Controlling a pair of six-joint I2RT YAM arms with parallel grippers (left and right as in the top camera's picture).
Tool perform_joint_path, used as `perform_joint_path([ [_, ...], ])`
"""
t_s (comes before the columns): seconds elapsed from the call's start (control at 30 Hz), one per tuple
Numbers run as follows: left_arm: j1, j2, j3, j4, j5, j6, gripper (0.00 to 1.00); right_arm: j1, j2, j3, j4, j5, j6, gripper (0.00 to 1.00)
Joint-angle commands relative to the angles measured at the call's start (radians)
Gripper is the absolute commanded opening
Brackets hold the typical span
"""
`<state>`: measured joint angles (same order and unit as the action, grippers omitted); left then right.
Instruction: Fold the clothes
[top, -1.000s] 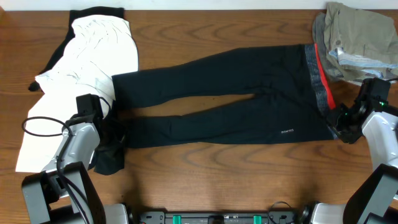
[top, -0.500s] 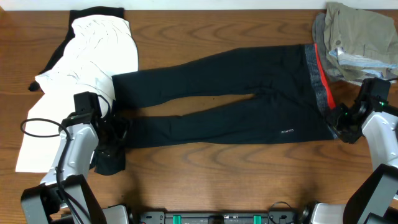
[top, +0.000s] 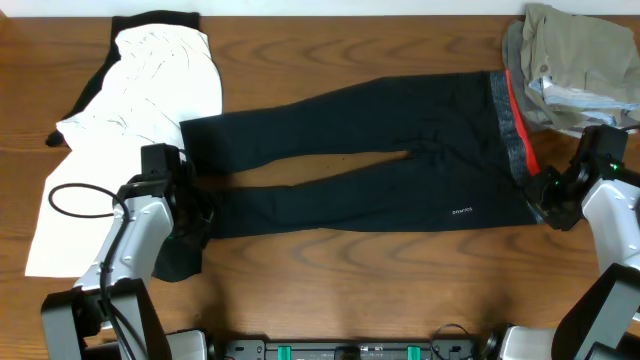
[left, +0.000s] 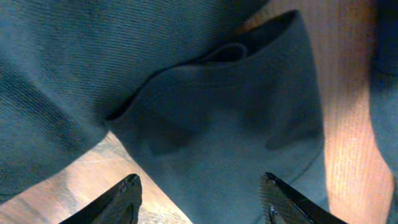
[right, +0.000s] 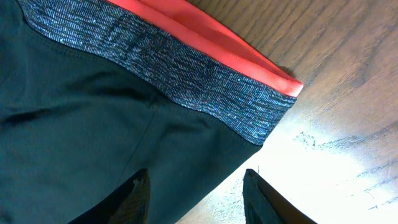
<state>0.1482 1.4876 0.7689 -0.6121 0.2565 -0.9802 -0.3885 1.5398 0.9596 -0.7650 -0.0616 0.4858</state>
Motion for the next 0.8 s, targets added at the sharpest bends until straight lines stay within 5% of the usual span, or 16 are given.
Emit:
perform_joint_path([
  [0.0, -0.002, 0.012, -0.018, -0.001, -0.042, -0.021, 0.62, 0.010, -0.002, -0.006, -0.002, 0.013, -0.012, 0.46],
  [0.77, -0.002, 0.116, -0.028, 0.018, -0.097, -0.024, 0.62, 0.010, -0.002, -0.007, -0.006, 0.013, -0.012, 0.46],
])
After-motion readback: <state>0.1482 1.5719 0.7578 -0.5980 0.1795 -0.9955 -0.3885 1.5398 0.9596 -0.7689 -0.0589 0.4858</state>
